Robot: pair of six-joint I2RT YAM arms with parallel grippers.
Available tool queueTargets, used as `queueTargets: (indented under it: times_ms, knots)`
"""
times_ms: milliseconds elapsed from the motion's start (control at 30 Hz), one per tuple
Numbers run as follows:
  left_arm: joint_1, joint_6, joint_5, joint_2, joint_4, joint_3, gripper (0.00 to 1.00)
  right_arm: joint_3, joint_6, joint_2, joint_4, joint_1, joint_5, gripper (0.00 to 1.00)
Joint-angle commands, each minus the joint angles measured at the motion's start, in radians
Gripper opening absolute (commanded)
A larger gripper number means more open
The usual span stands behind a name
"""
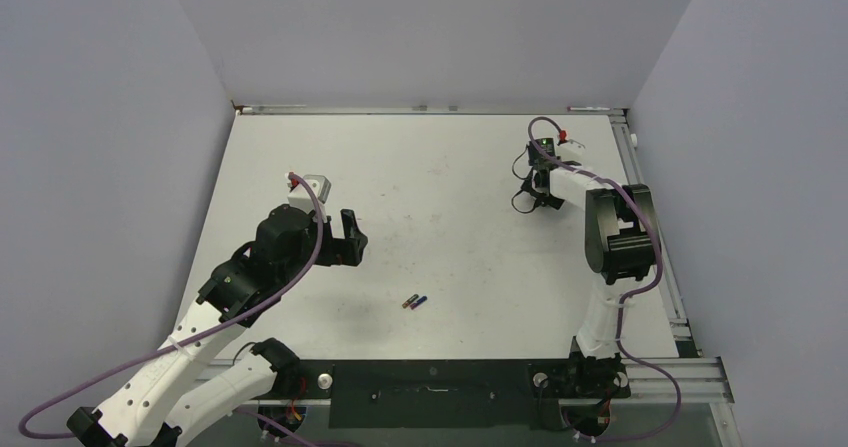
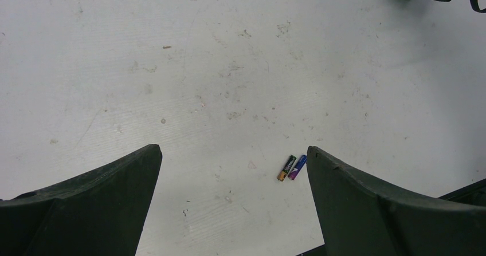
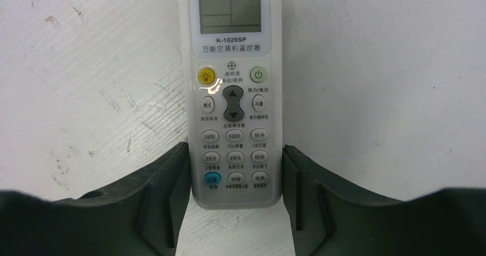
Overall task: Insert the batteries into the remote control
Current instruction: Pick up the remote control from the center of the board.
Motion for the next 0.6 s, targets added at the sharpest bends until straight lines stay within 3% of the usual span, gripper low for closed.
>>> queueTargets:
  times_ms: [0, 100, 267, 567]
  knots:
    - [0.007, 0.011, 0.008, -0.003, 0.011, 0.003, 0.96, 0.001, 0.023, -0.009, 0.008, 0.008, 0.02, 0.48]
    - [0.007, 0.012, 0.01, -0.002, 0.011, 0.003, 0.96, -0.016, 0.026, -0.024, 0.016, 0.01, 0.004, 0.37]
    - [0.009, 0.012, 0.013, 0.003, 0.011, 0.004, 0.96, -0.044, 0.027, -0.058, 0.034, 0.011, -0.028, 0.1]
    - [0.011, 0.01, 0.021, -0.001, 0.015, 0.0, 0.96, -0.069, -0.033, -0.126, 0.028, 0.05, -0.043, 0.08]
